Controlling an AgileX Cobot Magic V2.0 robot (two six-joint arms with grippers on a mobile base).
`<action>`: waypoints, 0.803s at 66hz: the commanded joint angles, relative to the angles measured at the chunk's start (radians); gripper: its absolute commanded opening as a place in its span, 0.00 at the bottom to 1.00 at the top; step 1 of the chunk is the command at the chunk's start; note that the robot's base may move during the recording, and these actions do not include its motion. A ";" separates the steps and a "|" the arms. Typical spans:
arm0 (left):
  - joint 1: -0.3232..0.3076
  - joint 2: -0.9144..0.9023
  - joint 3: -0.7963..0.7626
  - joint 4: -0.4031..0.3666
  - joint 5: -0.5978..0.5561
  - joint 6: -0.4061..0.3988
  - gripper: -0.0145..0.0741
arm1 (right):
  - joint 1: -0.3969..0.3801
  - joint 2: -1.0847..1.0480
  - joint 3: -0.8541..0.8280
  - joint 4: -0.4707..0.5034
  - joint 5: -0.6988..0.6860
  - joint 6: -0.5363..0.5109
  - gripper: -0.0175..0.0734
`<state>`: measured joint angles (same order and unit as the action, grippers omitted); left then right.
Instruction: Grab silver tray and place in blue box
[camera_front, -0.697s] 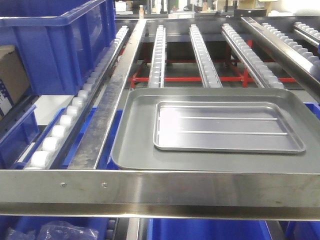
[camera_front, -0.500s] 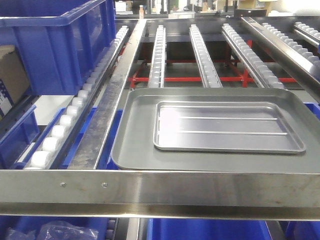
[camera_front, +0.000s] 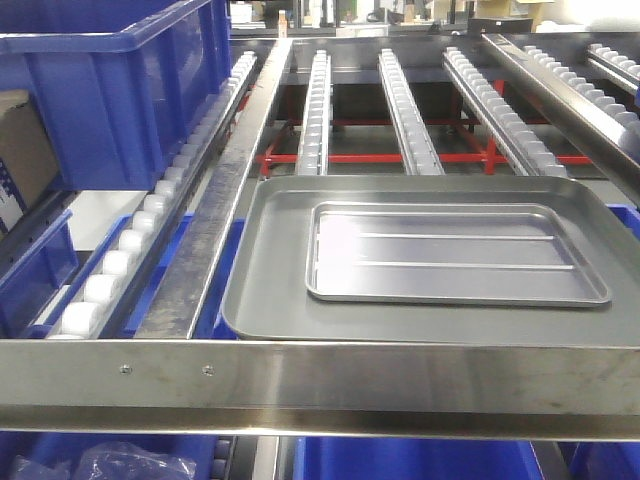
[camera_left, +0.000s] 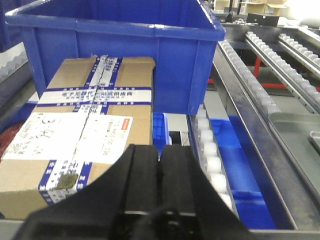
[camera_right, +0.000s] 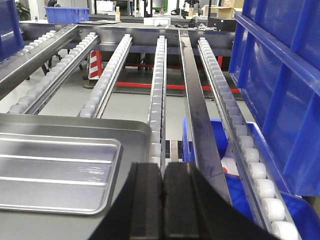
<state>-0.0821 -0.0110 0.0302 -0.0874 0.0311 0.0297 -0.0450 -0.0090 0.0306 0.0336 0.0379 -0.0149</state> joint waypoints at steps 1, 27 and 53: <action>-0.008 -0.020 -0.003 -0.013 -0.126 0.001 0.05 | -0.004 -0.022 0.003 -0.001 -0.095 -0.008 0.25; -0.008 0.067 -0.421 0.029 0.058 0.001 0.05 | -0.004 0.037 -0.360 0.006 -0.065 -0.004 0.25; -0.008 0.561 -0.846 -0.031 0.459 0.001 0.25 | -0.004 0.448 -0.649 0.006 0.199 -0.004 0.39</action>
<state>-0.0821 0.4719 -0.7611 -0.0772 0.5266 0.0297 -0.0450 0.3742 -0.5720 0.0383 0.2701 -0.0149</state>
